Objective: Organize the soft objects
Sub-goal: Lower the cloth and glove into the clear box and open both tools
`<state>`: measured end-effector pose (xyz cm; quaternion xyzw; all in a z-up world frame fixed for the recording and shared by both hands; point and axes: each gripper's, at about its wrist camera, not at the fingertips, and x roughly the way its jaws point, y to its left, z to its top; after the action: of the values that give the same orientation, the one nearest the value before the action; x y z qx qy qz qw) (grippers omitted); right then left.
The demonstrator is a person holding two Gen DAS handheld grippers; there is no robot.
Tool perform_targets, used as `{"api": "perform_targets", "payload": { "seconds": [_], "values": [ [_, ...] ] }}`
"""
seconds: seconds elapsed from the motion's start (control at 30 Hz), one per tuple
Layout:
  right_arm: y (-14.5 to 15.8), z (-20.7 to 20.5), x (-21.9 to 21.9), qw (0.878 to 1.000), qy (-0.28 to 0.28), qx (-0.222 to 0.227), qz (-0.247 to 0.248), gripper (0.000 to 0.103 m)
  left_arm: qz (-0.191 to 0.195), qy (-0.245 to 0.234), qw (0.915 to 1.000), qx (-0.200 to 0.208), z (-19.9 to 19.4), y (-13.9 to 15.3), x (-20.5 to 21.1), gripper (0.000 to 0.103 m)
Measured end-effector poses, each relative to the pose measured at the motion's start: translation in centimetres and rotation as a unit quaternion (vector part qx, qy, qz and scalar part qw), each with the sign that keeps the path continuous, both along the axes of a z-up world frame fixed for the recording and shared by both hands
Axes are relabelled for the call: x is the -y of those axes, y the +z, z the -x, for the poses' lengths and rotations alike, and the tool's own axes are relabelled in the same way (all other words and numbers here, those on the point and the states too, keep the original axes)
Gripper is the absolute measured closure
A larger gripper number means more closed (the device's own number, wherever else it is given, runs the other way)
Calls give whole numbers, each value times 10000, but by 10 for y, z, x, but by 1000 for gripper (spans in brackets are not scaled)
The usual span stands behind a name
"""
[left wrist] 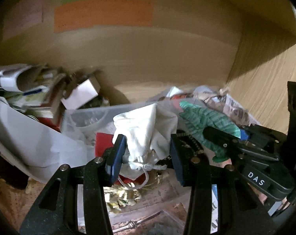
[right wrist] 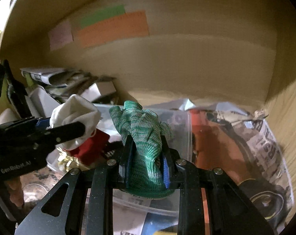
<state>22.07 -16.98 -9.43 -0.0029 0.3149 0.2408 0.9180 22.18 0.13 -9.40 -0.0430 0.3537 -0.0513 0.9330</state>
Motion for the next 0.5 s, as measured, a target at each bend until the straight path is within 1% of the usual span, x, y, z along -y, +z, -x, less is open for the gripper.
{"api": "perform_targets", "payload": {
  "seconds": [0.13,0.2,0.3,0.33,0.37,0.4,0.43,0.5],
  "values": [
    [-10,-7,-4,9998,34,-152,119,79,-42,-12,9998,-199,-13,-15,-1,59],
    [-14,-8,-6,9996,80,-209,152,79,-42,-19,9997,-241,-11,-17,-1,58],
    [-16,-7,-9,9994,89,-212,240,79,-70,-33,9996,-269,-10,-18,-2,50],
    [-17,-7,-10,9994,100,-208,257,78,-69,-38,9996,-268,-8,-17,-2,46],
    [-16,-6,-10,9993,99,-202,290,74,-61,-40,9997,-250,-6,-16,-2,42],
    [-16,-6,-11,9993,93,-189,308,68,-64,-37,9997,-222,-4,-15,-2,40],
    [-15,-5,-11,9993,76,-157,332,65,-81,-30,9998,-188,-2,-14,-3,38],
    [-12,-3,-11,9993,60,-95,362,55,-86,-29,9999,-147,3,-11,-5,38]
  ]
}}
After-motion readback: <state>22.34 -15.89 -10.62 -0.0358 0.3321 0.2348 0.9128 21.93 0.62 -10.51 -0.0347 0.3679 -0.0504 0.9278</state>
